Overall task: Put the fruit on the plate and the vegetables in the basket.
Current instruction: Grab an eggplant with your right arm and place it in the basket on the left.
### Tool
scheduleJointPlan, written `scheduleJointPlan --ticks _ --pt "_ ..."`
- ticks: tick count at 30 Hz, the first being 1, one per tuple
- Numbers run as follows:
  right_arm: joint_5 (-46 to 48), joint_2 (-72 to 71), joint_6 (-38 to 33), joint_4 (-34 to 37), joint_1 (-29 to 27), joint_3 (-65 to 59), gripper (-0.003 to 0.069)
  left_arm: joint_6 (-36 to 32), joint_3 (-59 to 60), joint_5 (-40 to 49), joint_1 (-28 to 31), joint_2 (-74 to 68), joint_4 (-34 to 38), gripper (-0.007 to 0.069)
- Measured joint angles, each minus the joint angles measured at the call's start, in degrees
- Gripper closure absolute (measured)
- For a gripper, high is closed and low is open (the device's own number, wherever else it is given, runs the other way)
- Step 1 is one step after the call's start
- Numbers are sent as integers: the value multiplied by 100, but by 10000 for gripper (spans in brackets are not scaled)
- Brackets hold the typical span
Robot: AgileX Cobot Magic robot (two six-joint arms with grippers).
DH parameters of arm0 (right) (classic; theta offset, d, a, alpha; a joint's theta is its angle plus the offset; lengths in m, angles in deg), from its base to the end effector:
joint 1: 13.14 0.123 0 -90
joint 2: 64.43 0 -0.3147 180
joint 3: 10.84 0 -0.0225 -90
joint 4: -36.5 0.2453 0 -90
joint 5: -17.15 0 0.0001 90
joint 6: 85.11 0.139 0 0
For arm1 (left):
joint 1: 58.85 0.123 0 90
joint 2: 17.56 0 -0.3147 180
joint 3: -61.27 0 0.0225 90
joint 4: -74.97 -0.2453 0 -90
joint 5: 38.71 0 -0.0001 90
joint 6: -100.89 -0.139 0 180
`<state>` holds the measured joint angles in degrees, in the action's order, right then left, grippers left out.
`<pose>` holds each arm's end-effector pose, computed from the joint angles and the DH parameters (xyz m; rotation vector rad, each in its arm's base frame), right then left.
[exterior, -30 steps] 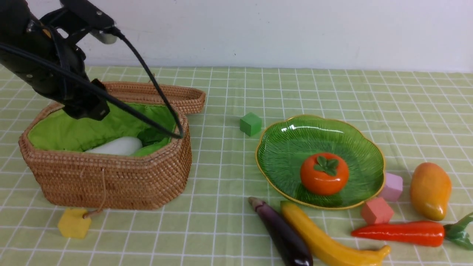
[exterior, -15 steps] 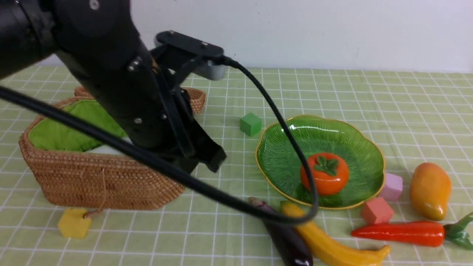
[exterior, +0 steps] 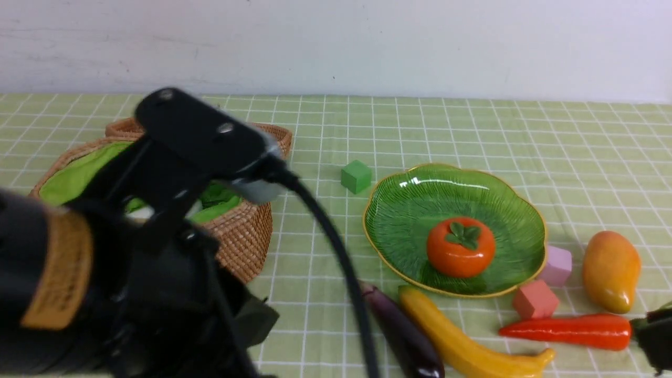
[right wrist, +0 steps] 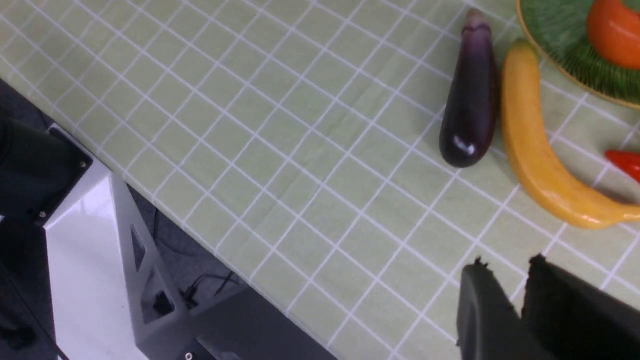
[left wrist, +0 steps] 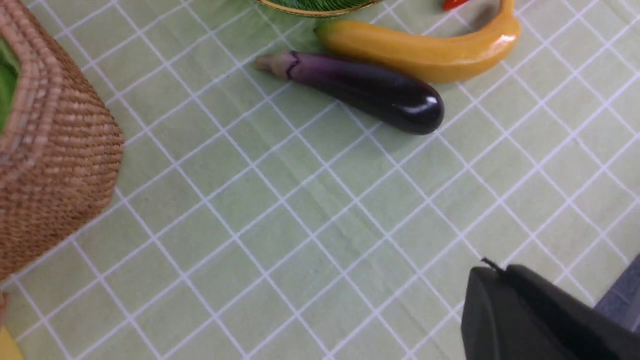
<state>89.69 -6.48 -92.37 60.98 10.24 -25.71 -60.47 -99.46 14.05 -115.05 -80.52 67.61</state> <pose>0.1031 0.1045 0.3807 -0.6669 2.4397 0.6797 0.1203 -0.1542 0.3613 0.8123 2.2570 -0.4756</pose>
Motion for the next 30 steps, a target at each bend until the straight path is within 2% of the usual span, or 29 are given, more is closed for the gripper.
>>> scheduleJointPlan --ticks 3,8,12,16,21,22,23,27,30 --pt "-34 455 2 146 12 0 529 20 492 -231 -1 674 12 638" --pt "-186 1208 14 217 335 8 581 25 1091 -617 -1 1682 95 638" --pt "-470 2119 175 -72 1147 416 606 25 1259 -836 -1 2435 134 638" --pt "-563 2895 413 -662 1596 800 579 19 1259 -904 -1 2692 129 638" --pt "-646 3918 639 -1185 1800 1177 442 19 1276 -949 -1 2728 123 638" --pt "-657 4022 639 -1195 1800 1187 435 19 1274 -950 -1 2728 123 638" --pt "-753 4223 647 -1274 1800 1263 385 19 1278 -935 -1 2728 123 638" --pt "-1156 4779 636 -1532 1800 1398 274 19 1285 -908 -1 2728 123 638" --pt "-1457 5147 632 -1837 1800 1472 231 19 1285 -891 -1 2728 123 638"
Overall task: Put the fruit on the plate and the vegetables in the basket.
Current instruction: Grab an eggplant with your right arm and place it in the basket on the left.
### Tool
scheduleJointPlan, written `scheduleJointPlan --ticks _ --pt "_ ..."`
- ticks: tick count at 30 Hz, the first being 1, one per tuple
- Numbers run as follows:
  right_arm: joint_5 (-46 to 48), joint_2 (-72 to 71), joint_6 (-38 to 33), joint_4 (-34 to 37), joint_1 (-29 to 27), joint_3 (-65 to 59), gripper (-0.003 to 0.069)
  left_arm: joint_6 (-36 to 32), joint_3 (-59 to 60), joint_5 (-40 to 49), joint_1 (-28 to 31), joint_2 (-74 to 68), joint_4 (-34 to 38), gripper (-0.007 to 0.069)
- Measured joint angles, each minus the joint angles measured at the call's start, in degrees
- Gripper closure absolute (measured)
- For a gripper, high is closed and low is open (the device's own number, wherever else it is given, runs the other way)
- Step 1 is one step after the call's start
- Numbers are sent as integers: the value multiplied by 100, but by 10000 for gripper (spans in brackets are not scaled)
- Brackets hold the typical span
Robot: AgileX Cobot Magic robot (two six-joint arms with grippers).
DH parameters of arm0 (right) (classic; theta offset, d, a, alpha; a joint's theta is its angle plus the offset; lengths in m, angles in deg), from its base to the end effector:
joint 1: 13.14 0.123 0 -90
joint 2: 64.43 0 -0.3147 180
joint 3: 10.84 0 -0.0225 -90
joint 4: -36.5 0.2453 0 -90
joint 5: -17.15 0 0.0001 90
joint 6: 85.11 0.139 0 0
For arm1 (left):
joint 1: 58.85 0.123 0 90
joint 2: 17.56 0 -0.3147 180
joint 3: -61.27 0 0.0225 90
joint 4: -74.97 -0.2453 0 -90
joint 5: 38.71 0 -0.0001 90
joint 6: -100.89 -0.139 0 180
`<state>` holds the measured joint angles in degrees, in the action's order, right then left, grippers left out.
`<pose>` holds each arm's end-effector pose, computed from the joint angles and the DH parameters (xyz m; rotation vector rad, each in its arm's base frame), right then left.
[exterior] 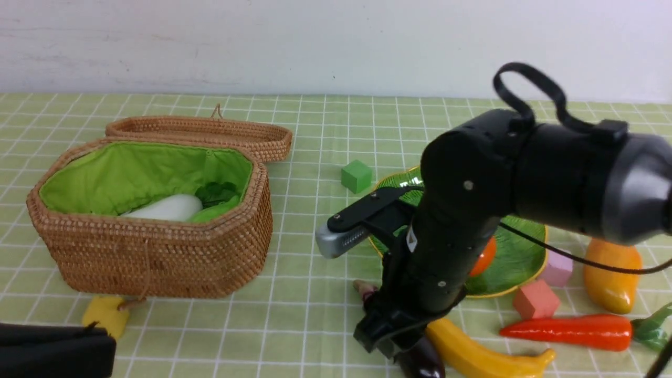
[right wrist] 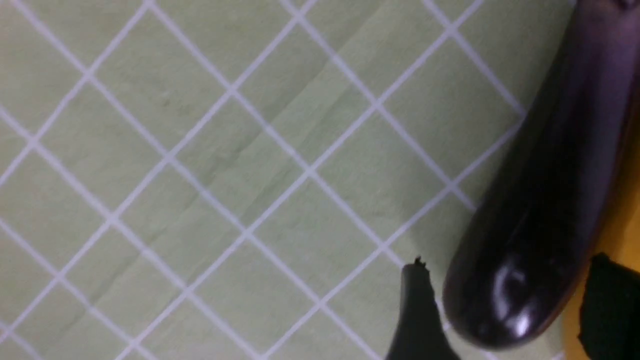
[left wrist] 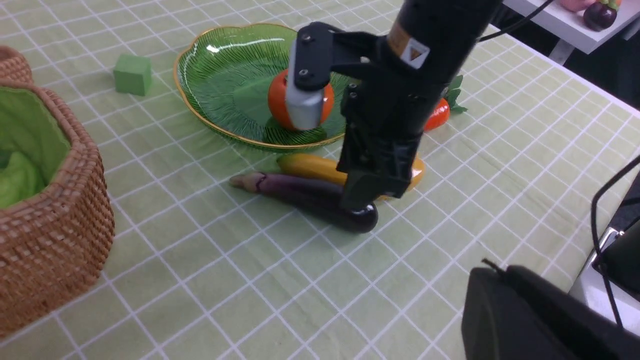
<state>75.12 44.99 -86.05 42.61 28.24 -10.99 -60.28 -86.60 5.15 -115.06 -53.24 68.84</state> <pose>0.2719 0.2563 0.2237 -1.0040 2.7856 0.2460 0.0597 -0.0707 0.3691 0.6726 1.9036 -0.7331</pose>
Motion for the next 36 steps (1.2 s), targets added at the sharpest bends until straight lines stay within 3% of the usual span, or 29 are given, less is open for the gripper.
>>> scheduleJointPlan --ticks 14,31,36 --pt "-564 501 62 -331 0 67 217 0 0 67 0 0 0 638" --pt "-520 742 130 -642 -6 124 216 0 0 169 0 0 0 638" --pt "-520 753 244 -660 -6 124 185 0 0 174 0 0 5 638"
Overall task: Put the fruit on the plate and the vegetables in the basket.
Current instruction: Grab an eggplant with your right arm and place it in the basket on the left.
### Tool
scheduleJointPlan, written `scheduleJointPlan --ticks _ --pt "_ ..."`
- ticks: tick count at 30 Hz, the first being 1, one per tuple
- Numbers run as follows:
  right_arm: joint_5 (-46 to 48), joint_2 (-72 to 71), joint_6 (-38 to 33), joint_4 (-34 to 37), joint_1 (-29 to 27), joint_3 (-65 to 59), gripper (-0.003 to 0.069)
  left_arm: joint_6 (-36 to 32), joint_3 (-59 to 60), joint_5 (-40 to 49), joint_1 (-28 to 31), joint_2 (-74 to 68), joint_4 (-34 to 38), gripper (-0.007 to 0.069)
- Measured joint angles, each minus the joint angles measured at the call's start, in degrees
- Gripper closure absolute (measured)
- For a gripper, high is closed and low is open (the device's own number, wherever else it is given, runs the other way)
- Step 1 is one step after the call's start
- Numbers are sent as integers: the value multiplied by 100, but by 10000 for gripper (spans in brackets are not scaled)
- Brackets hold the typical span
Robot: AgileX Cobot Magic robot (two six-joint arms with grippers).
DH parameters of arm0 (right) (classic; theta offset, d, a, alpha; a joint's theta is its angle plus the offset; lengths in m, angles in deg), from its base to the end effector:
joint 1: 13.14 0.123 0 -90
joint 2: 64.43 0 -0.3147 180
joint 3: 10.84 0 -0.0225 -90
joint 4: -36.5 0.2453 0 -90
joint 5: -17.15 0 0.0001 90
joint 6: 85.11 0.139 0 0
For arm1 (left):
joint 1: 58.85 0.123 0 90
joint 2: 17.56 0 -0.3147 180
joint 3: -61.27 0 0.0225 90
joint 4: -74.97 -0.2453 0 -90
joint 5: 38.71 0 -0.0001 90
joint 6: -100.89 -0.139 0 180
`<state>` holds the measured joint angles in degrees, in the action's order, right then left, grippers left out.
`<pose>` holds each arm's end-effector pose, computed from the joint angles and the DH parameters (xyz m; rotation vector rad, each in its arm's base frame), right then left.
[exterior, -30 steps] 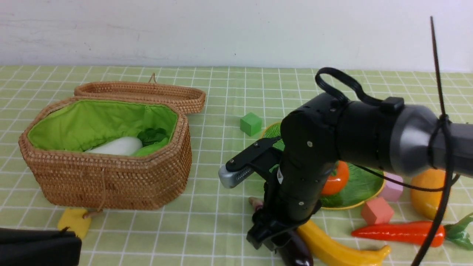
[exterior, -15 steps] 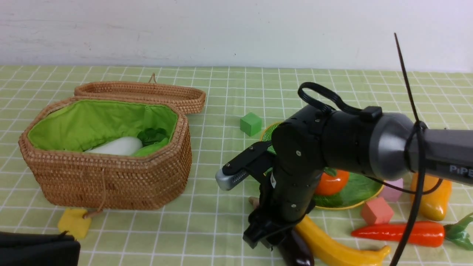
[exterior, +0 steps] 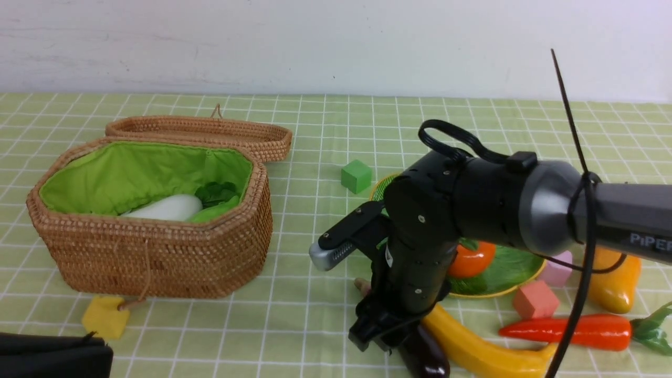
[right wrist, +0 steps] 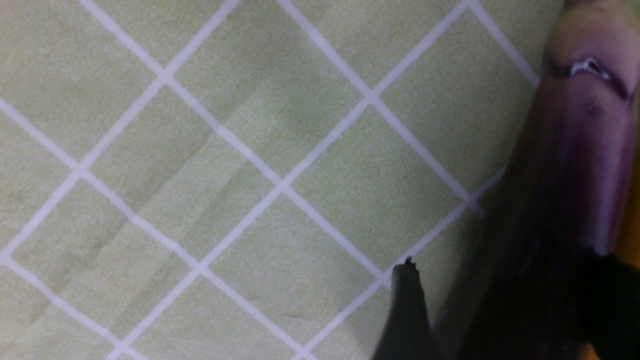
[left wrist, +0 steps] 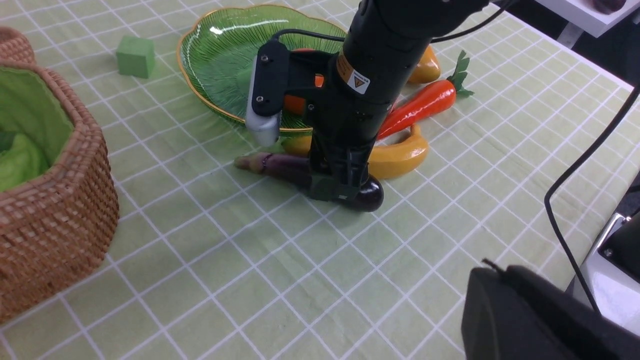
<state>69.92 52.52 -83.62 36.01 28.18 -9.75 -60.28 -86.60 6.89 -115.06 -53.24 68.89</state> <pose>0.3014 0.2637 0.1805 -1.0120 2.7738 0.0972 0.0590 -0.0692 0.3652 0.6802 1.9326 -0.7181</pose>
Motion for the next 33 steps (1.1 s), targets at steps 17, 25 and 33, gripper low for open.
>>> scheduleJointPlan --ticks 17,25,33 --pt "175 147 47 116 6 187 141 0 0 13 0 0 0 638" --pt "127 255 47 116 6 210 141 0 0 13 0 0 0 637" --pt "82 524 54 140 6 210 141 0 0 13 0 0 0 636"
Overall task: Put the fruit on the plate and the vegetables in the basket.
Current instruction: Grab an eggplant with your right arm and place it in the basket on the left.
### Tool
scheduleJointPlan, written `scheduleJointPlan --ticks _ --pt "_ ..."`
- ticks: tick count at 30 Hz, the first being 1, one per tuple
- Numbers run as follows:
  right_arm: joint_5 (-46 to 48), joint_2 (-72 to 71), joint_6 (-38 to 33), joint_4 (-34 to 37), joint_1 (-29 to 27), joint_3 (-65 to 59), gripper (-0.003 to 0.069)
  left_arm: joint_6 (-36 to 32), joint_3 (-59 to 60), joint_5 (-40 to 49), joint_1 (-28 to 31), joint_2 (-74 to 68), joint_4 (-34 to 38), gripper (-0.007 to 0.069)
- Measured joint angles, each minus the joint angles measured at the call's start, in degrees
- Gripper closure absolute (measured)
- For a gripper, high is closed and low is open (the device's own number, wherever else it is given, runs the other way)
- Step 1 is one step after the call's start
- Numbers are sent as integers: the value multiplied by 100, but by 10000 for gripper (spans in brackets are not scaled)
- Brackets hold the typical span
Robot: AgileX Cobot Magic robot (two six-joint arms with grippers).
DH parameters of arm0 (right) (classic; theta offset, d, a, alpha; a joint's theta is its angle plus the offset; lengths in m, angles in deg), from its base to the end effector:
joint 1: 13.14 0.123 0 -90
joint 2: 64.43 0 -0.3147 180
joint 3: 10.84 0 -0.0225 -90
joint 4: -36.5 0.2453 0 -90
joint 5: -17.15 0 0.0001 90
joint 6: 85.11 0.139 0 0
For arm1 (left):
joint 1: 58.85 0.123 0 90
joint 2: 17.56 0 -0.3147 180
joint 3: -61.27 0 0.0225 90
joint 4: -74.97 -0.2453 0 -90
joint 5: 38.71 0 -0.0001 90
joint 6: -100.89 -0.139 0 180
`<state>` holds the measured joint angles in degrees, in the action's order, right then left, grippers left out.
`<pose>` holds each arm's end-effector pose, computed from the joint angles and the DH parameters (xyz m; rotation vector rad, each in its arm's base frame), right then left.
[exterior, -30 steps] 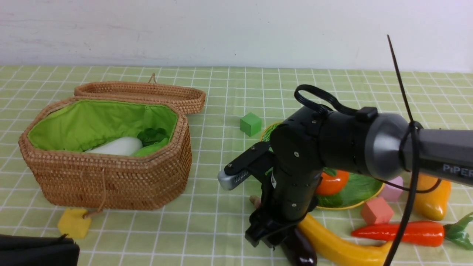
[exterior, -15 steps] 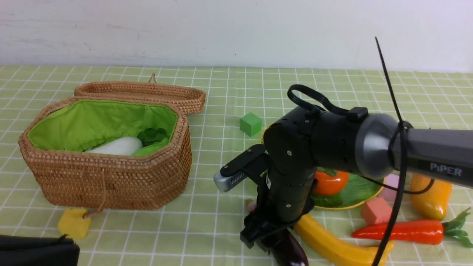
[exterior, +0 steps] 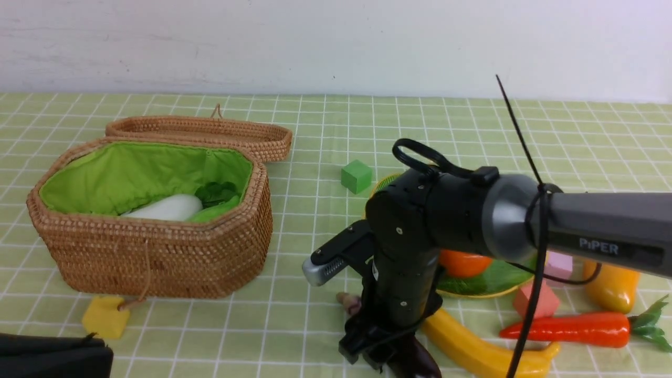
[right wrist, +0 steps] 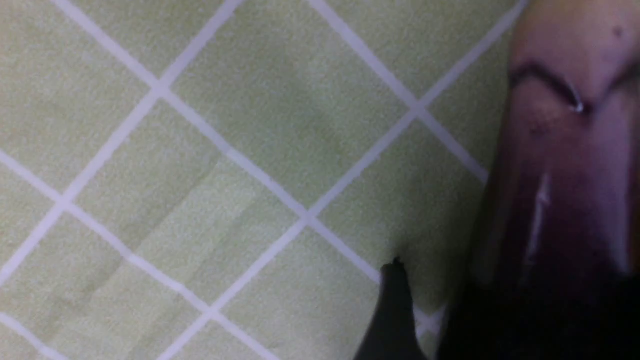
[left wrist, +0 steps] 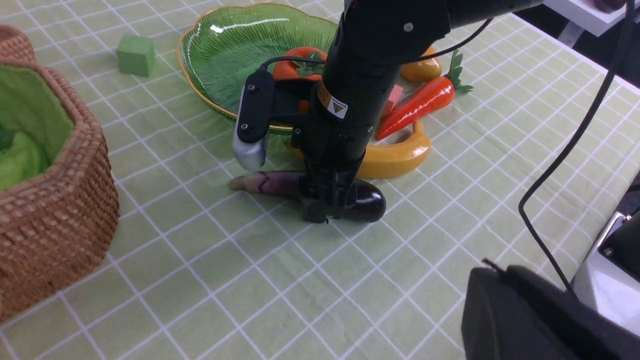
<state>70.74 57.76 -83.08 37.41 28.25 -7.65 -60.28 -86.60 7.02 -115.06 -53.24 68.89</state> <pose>0.3071 0.2730 0.1522 -1.0065 2.8527 0.0913 0.0589 -0.0691 0.3649 0.6808 1.9347 -0.7169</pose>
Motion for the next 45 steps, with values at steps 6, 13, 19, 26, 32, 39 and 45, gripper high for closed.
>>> scheduleJointPlan --ticks 6,13,19,26,32,39,45 --pt "7 98 0 58 0 18 203 -31 0 0 0 0 0 634" --pt "96 108 0 276 0 118 270 -419 0 -53 0 0 0 634" --pt "470 -57 0 504 10 513 270 -554 0 -190 0 0 0 634" --pt "903 -548 0 549 11 856 270 -580 0 -361 0 0 -86 634" --pt "860 -924 0 533 11 956 270 -586 0 -639 0 0 -352 632" --pt "269 -1008 -68 678 11 1391 270 -44 0 -565 0 0 -1653 629" --pt "-559 -853 -669 1447 11 2147 270 1383 -59 -214 0 0 -3217 628"
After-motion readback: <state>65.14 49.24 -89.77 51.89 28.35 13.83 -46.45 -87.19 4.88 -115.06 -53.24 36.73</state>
